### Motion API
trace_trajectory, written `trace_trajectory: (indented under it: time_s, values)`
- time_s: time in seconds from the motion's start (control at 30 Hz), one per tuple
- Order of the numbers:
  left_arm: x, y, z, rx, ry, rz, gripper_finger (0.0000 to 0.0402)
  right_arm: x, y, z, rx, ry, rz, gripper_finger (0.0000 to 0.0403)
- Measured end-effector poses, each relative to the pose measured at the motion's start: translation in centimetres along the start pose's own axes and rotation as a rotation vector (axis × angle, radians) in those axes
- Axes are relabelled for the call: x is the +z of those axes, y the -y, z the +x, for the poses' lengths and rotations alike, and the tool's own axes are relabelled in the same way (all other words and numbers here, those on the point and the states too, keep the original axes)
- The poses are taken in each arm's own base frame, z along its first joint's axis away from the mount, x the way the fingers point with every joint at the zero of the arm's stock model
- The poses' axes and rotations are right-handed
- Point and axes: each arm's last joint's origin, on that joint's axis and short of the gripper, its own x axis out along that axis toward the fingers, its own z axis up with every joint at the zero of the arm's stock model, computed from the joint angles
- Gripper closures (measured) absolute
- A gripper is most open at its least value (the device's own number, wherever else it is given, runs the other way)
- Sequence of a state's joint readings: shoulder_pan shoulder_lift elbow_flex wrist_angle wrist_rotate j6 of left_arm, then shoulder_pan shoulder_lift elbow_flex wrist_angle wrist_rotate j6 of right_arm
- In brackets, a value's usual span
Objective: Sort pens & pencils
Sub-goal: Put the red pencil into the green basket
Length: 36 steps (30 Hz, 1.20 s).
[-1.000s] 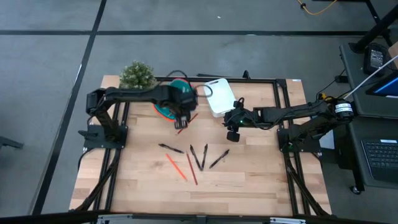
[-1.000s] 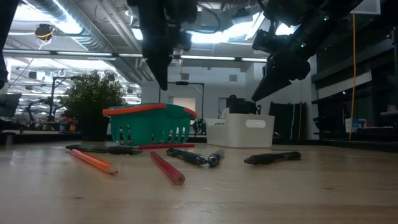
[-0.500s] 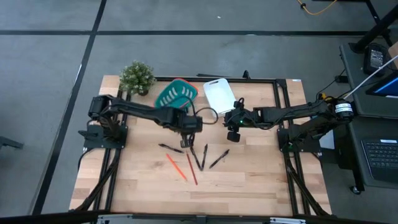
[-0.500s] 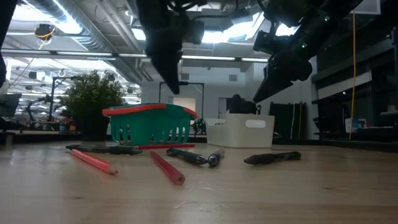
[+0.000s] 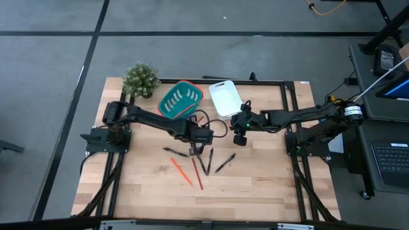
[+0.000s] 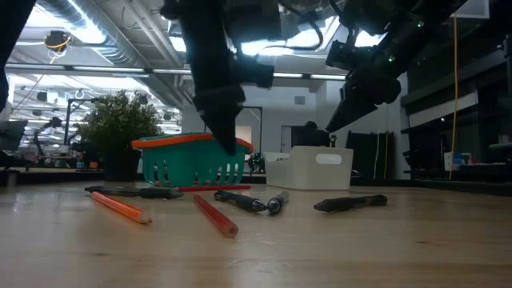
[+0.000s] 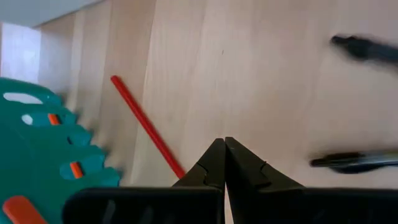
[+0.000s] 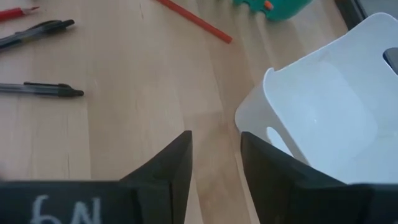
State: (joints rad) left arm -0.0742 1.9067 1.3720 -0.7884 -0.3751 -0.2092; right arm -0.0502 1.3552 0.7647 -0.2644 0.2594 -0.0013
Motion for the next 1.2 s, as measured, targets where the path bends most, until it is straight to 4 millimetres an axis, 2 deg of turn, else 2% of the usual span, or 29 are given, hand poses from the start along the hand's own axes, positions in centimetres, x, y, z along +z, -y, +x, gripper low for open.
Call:
trace_trajectory:
  time_s: [0.2, 0.47, 0.63, 0.8, 1.0, 1.1, 1.2]
  values:
    - [-0.1, 0.3, 1.3, 0.028, -0.034, 0.017, 0.0377, 0.0, 0.0, 0.0, 0.006, -0.002, 0.000, 0.0264]
    - [-0.1, 0.1, 1.4, 0.045, -0.031, 0.008, 0.0310, 0.0, 0.0, 0.0, 0.009, -0.003, 0.000, 0.0264]
    - [0.0, -0.4, 1.6, 0.049, -0.031, -0.042, 0.0295, 0.0, 0.0, 0.0, 0.010, -0.003, 0.007, 0.0264]
    - [0.2, -1.3, 2.0, 0.059, -0.036, -0.107, 0.0296, 0.0, 0.0, 0.0, 0.010, -0.003, 0.016, 0.0264]
    - [0.5, -1.9, 2.3, 0.075, -0.011, -0.104, 0.0302, -0.1, 0.0, 0.0, 0.010, -0.013, 0.013, 0.0264]
    - [0.5, -1.7, 2.2, 0.097, -0.003, -0.074, 0.0329, -0.1, 0.0, 0.0, 0.010, -0.014, 0.013, 0.0264]
    - [0.5, -1.7, 2.2, 0.097, -0.005, -0.068, 0.0377, -0.1, 0.0, 0.0, 0.010, -0.014, 0.013, 0.0264]
